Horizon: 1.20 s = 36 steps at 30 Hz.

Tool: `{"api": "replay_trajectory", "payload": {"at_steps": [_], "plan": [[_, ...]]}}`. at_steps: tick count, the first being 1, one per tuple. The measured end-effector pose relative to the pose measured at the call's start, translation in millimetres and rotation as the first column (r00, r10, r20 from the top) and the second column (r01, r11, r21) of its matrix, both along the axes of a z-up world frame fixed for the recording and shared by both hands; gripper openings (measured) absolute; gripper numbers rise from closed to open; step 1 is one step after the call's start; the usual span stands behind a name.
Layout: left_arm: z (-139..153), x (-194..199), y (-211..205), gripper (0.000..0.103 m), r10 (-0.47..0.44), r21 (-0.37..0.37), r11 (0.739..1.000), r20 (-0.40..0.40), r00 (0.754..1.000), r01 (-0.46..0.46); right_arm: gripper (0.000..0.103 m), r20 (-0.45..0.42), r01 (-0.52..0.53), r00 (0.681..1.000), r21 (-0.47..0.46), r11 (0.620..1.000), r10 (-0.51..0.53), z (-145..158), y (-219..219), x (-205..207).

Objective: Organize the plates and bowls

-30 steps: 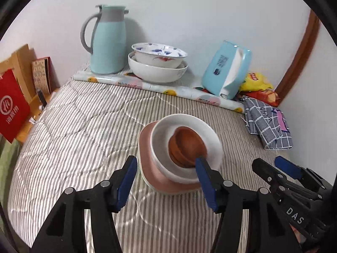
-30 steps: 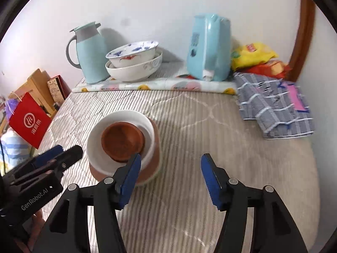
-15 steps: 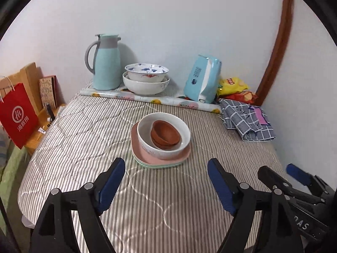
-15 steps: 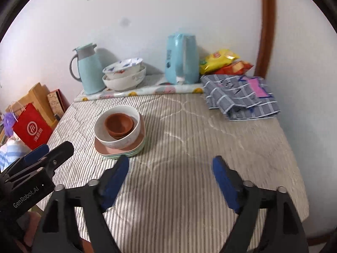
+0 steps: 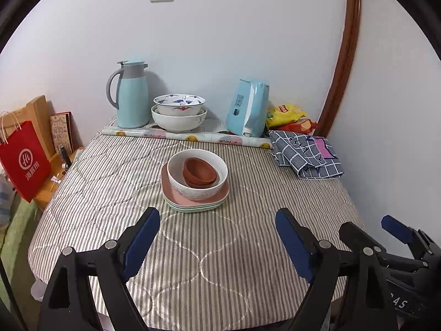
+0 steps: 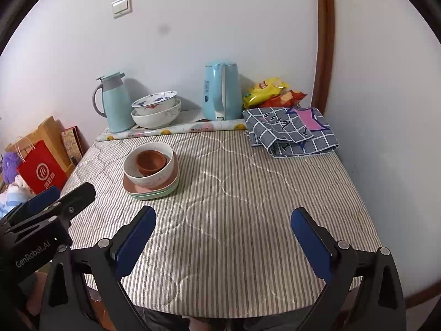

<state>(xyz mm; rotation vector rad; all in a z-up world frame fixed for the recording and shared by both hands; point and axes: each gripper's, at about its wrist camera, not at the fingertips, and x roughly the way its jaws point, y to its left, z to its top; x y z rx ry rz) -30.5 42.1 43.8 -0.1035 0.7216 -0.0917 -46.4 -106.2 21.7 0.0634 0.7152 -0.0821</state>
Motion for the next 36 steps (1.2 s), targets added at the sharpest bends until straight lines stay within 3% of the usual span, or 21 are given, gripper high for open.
{"api": "replay_trajectory", "payload": {"at_steps": [36], "plan": [[2, -8, -12, 0.085, -0.009, 0.014, 1.000, -0.005, 1.000, 0.009, 0.098, 0.020, 0.014, 1.000, 0.000, 1.000, -0.014, 5, -9, -22]]}}
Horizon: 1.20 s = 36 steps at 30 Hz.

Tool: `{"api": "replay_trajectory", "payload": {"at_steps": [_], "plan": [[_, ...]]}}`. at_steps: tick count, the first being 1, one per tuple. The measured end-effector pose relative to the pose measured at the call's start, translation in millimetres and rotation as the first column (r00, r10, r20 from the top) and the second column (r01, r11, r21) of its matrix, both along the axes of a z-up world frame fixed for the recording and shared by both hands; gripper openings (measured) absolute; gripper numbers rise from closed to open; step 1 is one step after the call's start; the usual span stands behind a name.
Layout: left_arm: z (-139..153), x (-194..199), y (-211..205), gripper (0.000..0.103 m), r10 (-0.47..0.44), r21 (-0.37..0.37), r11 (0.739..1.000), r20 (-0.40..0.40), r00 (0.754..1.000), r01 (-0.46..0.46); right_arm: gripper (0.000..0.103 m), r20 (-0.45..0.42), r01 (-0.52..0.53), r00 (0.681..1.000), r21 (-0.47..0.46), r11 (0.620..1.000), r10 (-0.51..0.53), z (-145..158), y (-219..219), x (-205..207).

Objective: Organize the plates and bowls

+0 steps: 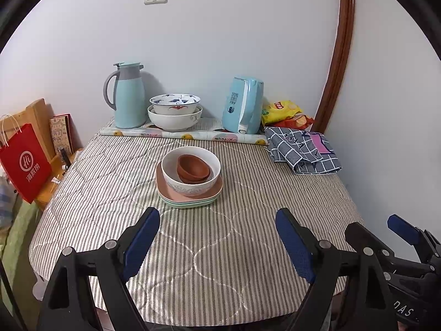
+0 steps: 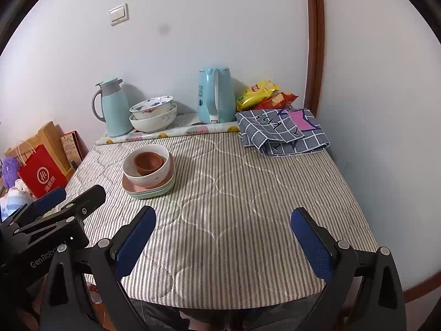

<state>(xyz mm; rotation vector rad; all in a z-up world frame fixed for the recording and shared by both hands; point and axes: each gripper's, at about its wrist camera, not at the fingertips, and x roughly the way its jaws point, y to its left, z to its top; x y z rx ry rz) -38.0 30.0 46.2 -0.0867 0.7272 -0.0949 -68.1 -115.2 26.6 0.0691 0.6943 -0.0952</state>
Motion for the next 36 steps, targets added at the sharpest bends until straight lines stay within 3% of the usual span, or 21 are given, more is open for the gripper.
{"api": "replay_trajectory", "payload": {"at_steps": [36], "plan": [[2.1, -2.0, 1.7, 0.085, -0.003, 0.007, 1.000, 0.009, 1.000, 0.003, 0.098, 0.001, 0.005, 1.000, -0.001, 1.000, -0.005, 0.2, 1.9, -0.5]]}}
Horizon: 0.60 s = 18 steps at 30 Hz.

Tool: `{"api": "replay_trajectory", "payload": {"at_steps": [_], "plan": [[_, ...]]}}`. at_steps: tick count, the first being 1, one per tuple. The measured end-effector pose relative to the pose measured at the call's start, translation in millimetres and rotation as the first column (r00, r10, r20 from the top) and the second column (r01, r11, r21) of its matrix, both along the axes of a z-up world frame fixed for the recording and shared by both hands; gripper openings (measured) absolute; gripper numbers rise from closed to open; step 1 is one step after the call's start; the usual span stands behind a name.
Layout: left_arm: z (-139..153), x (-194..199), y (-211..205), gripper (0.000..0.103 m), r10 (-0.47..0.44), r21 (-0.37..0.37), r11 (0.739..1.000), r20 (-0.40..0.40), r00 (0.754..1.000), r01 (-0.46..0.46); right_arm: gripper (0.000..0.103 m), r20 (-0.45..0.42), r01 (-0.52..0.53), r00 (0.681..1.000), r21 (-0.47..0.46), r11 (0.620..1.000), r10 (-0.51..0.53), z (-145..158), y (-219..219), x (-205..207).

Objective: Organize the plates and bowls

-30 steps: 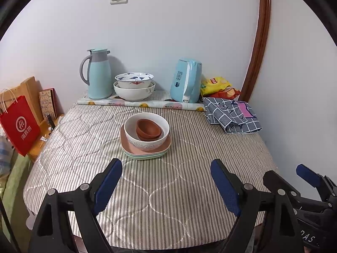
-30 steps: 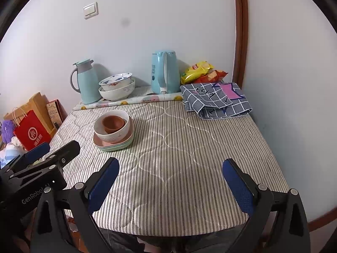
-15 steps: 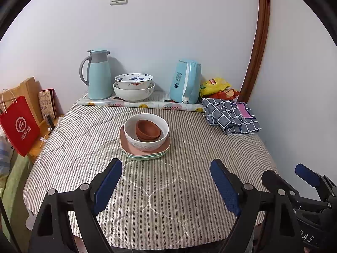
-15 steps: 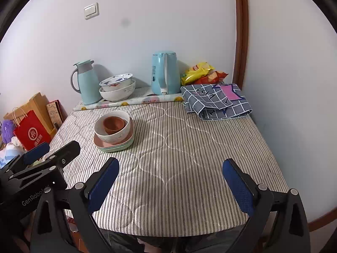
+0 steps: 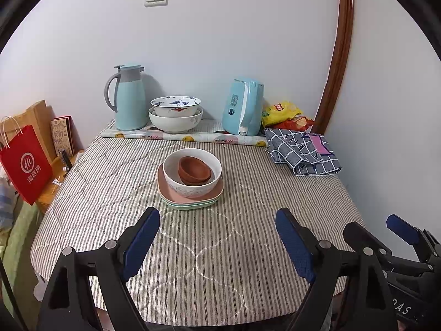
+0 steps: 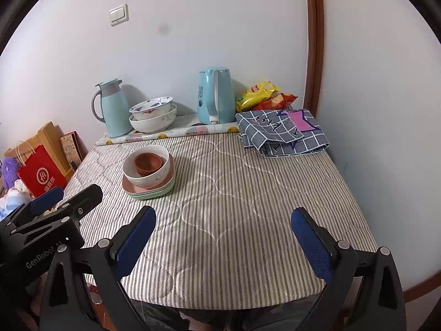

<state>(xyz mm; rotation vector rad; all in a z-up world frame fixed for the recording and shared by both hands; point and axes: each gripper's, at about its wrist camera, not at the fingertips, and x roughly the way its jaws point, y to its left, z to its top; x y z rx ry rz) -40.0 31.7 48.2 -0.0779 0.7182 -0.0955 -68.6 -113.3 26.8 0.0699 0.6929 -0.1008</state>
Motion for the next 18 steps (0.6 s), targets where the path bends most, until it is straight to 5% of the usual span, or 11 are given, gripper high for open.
{"api": "replay_trajectory", "payload": {"at_steps": [18], "plan": [[-1.6, 1.3, 0.3, 0.085, 0.011, 0.009, 1.000, 0.002, 1.000, -0.011, 0.098, 0.009, -0.014, 1.000, 0.010, 1.000, 0.014, -1.5, 6.6, 0.1]]}}
